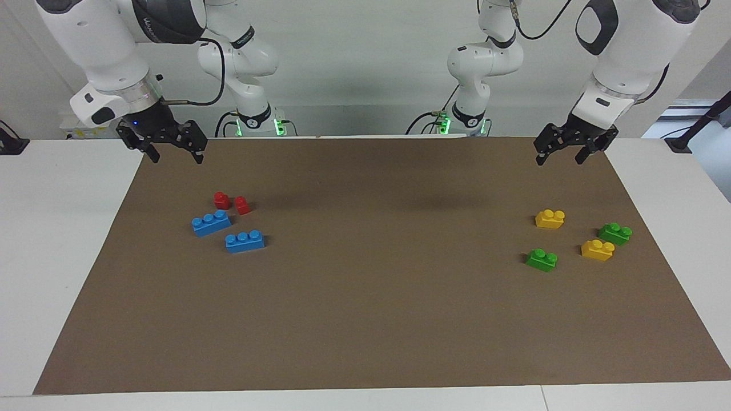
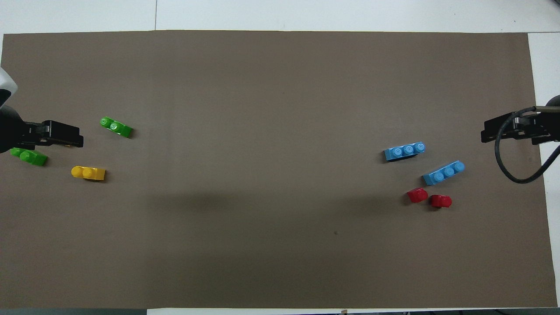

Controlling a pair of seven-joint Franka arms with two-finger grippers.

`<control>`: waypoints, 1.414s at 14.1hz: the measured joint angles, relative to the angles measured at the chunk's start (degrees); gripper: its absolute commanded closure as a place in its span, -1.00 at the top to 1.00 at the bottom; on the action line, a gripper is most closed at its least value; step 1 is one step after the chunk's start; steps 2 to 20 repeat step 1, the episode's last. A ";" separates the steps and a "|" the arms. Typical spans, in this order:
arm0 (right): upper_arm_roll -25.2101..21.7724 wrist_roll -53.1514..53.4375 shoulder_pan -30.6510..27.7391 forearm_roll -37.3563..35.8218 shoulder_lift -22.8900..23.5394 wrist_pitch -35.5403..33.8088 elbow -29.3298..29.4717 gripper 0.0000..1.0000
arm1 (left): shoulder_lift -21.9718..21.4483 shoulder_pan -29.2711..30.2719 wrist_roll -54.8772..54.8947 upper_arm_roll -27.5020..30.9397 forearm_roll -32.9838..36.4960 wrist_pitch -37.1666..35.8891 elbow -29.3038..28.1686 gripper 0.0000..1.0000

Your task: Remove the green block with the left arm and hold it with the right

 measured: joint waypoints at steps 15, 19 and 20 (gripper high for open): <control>0.00 0.00 0.00 0.00 0.00 0.00 0.00 1.00 | 0.00 -0.01 0.00 -0.01 0.00 0.00 0.00 1.00; 0.00 0.00 0.00 0.00 0.00 0.00 0.00 1.00 | 0.00 -0.01 0.00 -0.01 0.00 0.00 0.00 1.00; 0.00 0.00 0.00 0.00 0.00 0.00 0.00 1.00 | 0.00 -0.01 0.00 -0.01 0.00 0.00 0.00 1.00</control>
